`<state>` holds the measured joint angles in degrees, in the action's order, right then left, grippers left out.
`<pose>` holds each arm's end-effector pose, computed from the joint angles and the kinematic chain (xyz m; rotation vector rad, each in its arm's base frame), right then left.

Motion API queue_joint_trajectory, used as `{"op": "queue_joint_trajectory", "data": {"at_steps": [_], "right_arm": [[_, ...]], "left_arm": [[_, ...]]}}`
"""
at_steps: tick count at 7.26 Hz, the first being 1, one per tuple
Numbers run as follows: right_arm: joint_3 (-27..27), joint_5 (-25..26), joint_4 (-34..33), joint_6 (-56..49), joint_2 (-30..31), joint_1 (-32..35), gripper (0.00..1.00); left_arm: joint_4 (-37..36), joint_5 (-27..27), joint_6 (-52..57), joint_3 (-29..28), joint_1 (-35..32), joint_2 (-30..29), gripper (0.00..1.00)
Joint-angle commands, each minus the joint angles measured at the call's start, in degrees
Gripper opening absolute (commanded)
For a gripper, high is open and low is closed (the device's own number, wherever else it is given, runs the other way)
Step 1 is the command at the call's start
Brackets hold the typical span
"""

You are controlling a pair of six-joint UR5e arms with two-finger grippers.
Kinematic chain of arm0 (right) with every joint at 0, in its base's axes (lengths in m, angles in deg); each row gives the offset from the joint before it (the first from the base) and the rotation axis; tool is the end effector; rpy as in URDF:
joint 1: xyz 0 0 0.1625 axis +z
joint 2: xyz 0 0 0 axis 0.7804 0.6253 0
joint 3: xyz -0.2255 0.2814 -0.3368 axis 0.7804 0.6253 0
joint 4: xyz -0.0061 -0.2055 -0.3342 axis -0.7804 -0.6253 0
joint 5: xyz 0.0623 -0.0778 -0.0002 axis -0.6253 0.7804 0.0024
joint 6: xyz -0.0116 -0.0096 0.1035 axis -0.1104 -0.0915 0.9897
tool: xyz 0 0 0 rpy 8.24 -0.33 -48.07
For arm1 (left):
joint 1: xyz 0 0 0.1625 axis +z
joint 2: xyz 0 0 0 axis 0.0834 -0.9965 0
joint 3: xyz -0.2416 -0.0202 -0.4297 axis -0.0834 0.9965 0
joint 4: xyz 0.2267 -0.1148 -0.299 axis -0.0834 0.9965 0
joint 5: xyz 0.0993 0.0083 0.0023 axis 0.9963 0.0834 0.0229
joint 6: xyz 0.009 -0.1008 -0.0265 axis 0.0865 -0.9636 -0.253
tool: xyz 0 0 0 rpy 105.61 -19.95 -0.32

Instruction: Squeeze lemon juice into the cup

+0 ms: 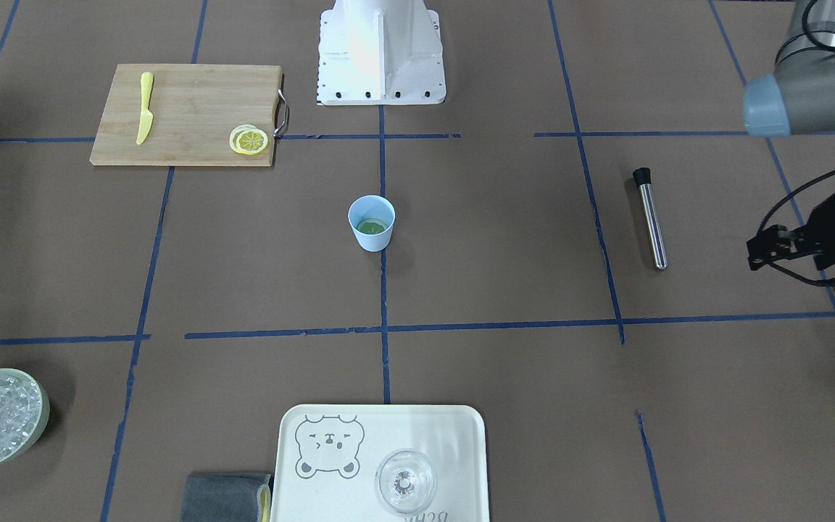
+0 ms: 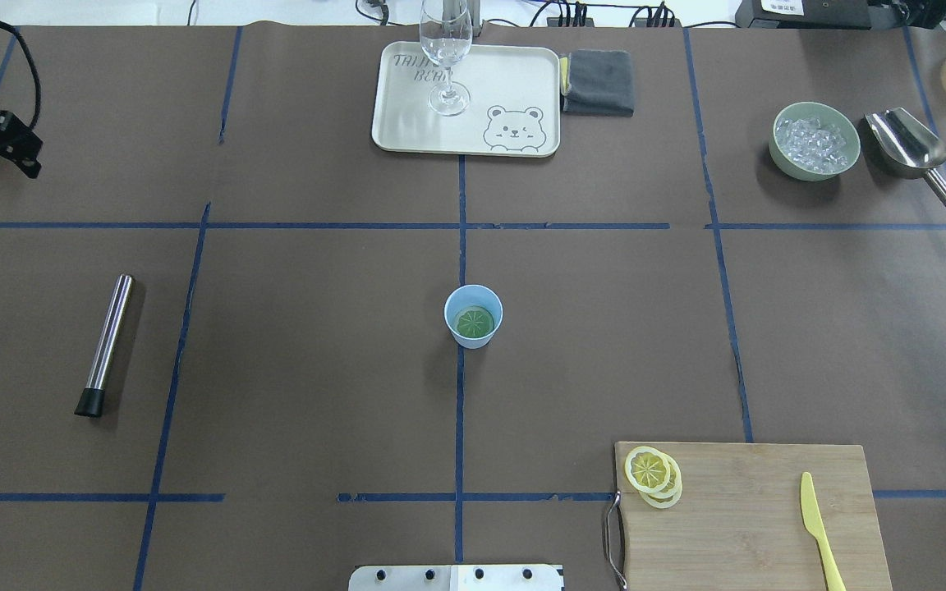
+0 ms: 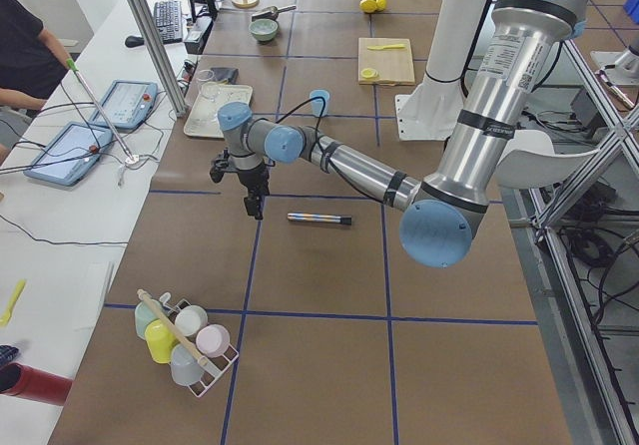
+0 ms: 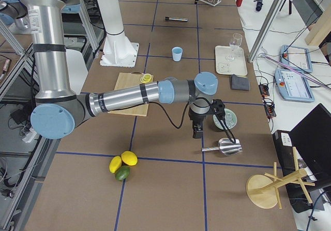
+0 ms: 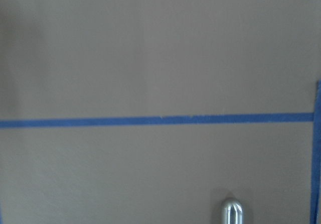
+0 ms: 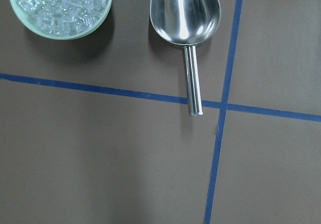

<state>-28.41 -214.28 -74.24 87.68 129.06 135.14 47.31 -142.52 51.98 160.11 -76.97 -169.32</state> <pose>0.0088 -0.5015 0.6307 0.0368 -0.7458 -0.1190 0.1223 -0.6066 0.5354 0.0404 0.7048 0.0738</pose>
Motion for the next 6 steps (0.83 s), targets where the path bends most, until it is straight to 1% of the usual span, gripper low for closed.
{"op": "queue_joint_trajectory", "data": {"at_steps": [1,2,3,6], "right_arm": [[-0.08,-0.1,0.33,0.12,-0.16,0.0,1.0],[-0.16,-0.1,0.33,0.38,-0.5,0.09,1.0],[-0.25,-0.1,0.33,0.38,-0.51,0.18,1.0],[-0.25,-0.19,0.33,0.38,-0.42,0.7,1.0]], "left_arm": [[-0.04,-5.7,14.41,0.13,-11.53,2.13,1.0],[0.39,-6.17,20.95,0.13,-15.66,5.37,1.0],[0.3,-6.08,23.8,0.13,-18.05,6.53,1.0],[0.39,-5.82,23.74,0.04,-18.34,10.84,1.0]]}}
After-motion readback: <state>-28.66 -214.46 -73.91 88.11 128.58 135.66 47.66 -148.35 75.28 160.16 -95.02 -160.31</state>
